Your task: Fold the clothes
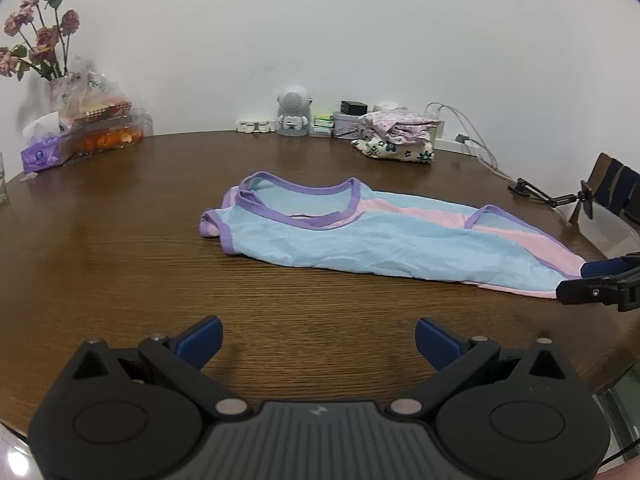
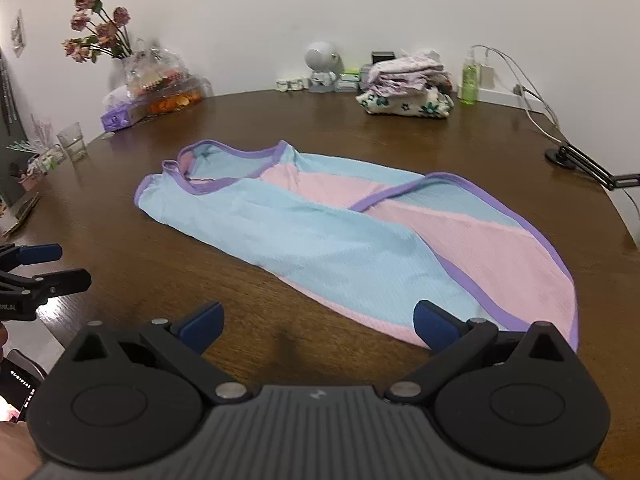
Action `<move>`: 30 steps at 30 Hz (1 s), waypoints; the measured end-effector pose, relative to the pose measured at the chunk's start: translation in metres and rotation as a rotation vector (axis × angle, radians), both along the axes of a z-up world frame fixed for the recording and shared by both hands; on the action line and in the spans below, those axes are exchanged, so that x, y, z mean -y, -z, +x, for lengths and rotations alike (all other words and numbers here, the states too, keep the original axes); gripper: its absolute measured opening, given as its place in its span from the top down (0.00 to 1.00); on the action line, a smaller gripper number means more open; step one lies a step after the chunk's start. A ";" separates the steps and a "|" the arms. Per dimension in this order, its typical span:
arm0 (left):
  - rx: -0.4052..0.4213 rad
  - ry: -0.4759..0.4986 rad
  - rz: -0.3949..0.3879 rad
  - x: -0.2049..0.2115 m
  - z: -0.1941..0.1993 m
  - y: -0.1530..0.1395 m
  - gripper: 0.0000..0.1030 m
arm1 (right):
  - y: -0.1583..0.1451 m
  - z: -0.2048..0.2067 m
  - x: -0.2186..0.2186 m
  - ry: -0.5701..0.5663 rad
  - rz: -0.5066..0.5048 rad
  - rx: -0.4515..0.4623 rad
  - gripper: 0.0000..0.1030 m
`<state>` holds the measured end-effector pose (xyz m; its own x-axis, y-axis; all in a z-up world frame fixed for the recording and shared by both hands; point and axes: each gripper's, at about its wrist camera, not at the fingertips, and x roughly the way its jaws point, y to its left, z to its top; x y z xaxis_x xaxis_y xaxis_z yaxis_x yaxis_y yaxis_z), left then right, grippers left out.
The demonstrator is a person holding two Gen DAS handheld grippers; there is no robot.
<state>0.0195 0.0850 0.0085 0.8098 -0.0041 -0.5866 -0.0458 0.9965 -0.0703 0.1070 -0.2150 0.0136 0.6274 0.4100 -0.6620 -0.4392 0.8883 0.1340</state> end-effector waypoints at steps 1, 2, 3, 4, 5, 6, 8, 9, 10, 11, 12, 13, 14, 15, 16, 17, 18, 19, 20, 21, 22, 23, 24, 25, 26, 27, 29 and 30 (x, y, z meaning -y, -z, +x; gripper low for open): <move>0.001 0.006 -0.004 0.000 0.000 0.000 0.00 | 0.000 -0.001 0.001 0.008 -0.005 -0.002 0.00; 0.002 0.010 -0.008 0.000 0.000 0.001 0.00 | -0.001 -0.001 0.002 0.013 -0.007 -0.002 0.00; 0.001 0.011 -0.010 -0.001 0.001 0.001 0.00 | -0.001 -0.001 0.004 0.019 -0.008 -0.002 0.00; 0.000 0.011 -0.013 -0.001 0.002 0.002 0.00 | -0.001 -0.002 0.005 0.025 -0.010 -0.001 0.00; -0.003 0.010 -0.017 -0.002 0.004 0.002 0.00 | -0.001 -0.001 0.006 0.031 -0.007 -0.001 0.00; -0.006 0.009 -0.020 -0.002 0.006 0.003 0.00 | -0.001 -0.001 0.008 0.036 -0.005 0.000 0.00; -0.009 0.012 -0.023 -0.001 0.011 0.004 0.00 | 0.001 0.001 0.009 0.041 0.007 -0.007 0.00; -0.010 0.020 -0.023 0.000 0.012 0.004 0.00 | 0.003 0.002 0.009 0.043 0.014 -0.011 0.00; -0.011 0.029 -0.022 0.002 0.014 0.004 0.00 | 0.004 0.003 0.009 0.045 0.021 -0.015 0.00; -0.011 0.037 -0.021 0.003 0.015 0.004 0.00 | 0.005 0.003 0.010 0.045 0.032 -0.013 0.00; -0.012 0.041 -0.019 0.004 0.016 0.004 0.00 | 0.005 0.003 0.012 0.046 0.043 -0.011 0.00; -0.013 0.043 -0.019 0.004 0.017 0.004 0.00 | 0.005 0.004 0.013 0.046 0.053 -0.008 0.00; -0.015 0.042 -0.018 0.004 0.018 0.005 0.00 | 0.005 0.004 0.014 0.046 0.064 -0.006 0.00; -0.019 0.038 -0.020 0.004 0.020 0.005 0.00 | 0.006 0.004 0.015 0.046 0.074 -0.004 0.00; -0.022 0.033 -0.021 0.003 0.021 0.006 0.00 | 0.006 0.004 0.017 0.046 0.086 -0.002 0.00; -0.026 0.028 -0.023 0.002 0.023 0.006 0.00 | 0.005 0.005 0.020 0.036 0.119 0.001 0.00; -0.029 0.024 -0.024 0.002 0.024 0.007 0.00 | 0.004 0.006 0.023 0.027 0.151 0.004 0.00; -0.032 0.020 -0.024 0.002 0.025 0.007 0.00 | 0.003 0.007 0.026 0.018 0.183 0.007 0.00; -0.033 0.018 -0.025 0.002 0.026 0.007 0.00 | 0.002 0.008 0.029 0.009 0.215 0.010 0.00; -0.033 0.017 -0.025 0.002 0.027 0.007 0.00 | 0.001 0.009 0.033 0.000 0.248 0.013 0.00; -0.033 0.016 -0.026 0.002 0.027 0.007 0.00 | 0.001 0.009 0.036 -0.010 0.280 0.016 0.00; -0.033 0.017 -0.026 0.002 0.028 0.007 0.00 | 0.000 0.009 0.038 -0.020 0.310 0.022 0.00; -0.033 0.018 -0.027 0.002 0.029 0.006 0.00 | 0.000 0.009 0.040 -0.028 0.342 0.032 0.00; -0.033 0.019 -0.026 0.002 0.030 0.006 0.00 | 0.000 0.010 0.044 -0.034 0.381 0.043 0.00; -0.032 0.021 -0.026 0.002 0.031 0.005 0.00 | 0.001 0.011 0.046 -0.034 0.417 0.048 0.00; -0.031 0.024 -0.024 0.002 0.033 0.004 0.00 | 0.002 0.012 0.049 -0.029 0.458 0.046 0.00; -0.029 0.030 -0.018 0.002 0.036 0.002 0.00 | 0.005 0.016 0.058 -0.001 0.536 0.029 0.00; -0.028 0.036 -0.014 0.002 0.038 0.001 0.00 | 0.007 0.019 0.062 0.013 0.561 0.016 0.00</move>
